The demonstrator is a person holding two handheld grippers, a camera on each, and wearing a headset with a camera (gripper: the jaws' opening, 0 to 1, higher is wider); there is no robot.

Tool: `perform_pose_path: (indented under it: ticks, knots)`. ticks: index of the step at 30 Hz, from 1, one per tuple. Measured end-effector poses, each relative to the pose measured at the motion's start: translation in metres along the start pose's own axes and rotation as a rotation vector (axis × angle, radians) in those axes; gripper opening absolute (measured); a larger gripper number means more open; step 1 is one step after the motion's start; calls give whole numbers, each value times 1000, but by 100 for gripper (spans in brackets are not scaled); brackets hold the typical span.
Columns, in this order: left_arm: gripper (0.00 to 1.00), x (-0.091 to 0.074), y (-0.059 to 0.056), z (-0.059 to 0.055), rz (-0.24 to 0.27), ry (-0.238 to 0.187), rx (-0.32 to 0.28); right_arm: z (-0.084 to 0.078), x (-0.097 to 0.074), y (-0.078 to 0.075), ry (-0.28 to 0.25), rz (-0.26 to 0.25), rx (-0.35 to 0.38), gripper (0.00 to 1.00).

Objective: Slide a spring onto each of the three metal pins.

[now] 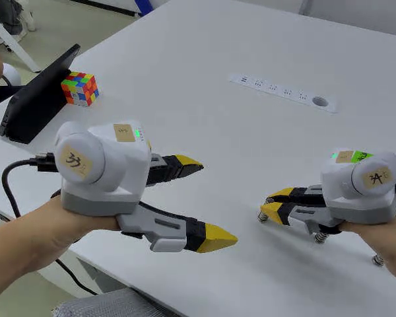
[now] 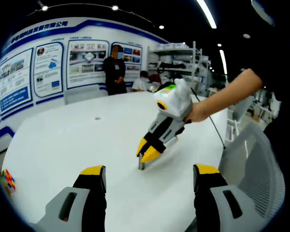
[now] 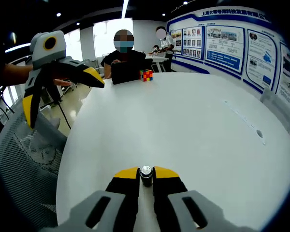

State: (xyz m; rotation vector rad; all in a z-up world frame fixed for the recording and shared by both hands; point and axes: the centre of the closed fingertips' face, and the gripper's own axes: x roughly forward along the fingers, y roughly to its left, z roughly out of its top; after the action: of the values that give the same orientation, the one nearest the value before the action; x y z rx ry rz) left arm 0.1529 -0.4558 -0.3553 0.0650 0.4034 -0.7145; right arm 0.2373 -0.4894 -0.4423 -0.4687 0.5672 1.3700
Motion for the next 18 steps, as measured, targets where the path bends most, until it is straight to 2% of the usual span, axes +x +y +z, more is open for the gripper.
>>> perform_pose_path:
  ticks: [4,7,12,15,18]
  knots:
    - [75,1,-2,5,-9,-11,-1,-3,0,-1,21,4,-10,12]
    - [75,1,-3,6,-9,-11,2,-6,-1,0,34,6,-7,17]
    - [75,0,-2,5,-9,-6,-11,1,-9,-1,6,1,-1,17]
    - [77,1,-2,10,-11,-23,-29,7,-16,-3,-22,-2,19,18]
    - [78,5,-1,14,-13,-15,-15,11,-29,-11,-45,-25,24,21]
